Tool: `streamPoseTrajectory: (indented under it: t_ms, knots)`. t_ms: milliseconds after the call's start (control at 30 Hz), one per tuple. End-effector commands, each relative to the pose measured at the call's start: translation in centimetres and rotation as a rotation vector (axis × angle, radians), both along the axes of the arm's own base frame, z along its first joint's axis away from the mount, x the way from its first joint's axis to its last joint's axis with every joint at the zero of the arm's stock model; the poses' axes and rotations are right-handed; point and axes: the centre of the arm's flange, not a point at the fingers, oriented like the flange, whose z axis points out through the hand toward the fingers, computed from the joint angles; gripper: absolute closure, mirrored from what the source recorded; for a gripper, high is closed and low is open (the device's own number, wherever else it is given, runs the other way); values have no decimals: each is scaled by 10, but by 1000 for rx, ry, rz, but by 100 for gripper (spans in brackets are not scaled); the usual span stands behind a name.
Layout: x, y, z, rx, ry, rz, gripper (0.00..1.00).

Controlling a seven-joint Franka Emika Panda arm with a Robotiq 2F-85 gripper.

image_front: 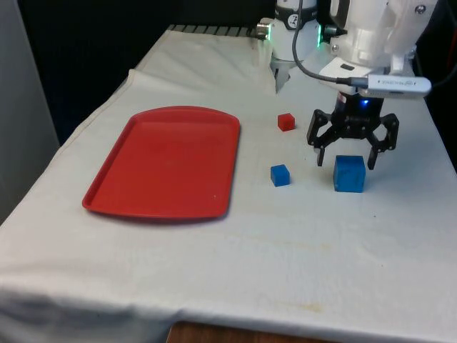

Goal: Pick up the largest block and place it onto the tray.

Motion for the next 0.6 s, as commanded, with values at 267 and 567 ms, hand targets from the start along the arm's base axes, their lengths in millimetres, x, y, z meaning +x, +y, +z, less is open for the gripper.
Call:
streamPoseTrajectory:
  t_ms: [267, 567]
  knots:
    - [-1, -1, -11, -2, -9, -14, 0]
    - [-2, -1, -17, -9, 1, -10, 0]
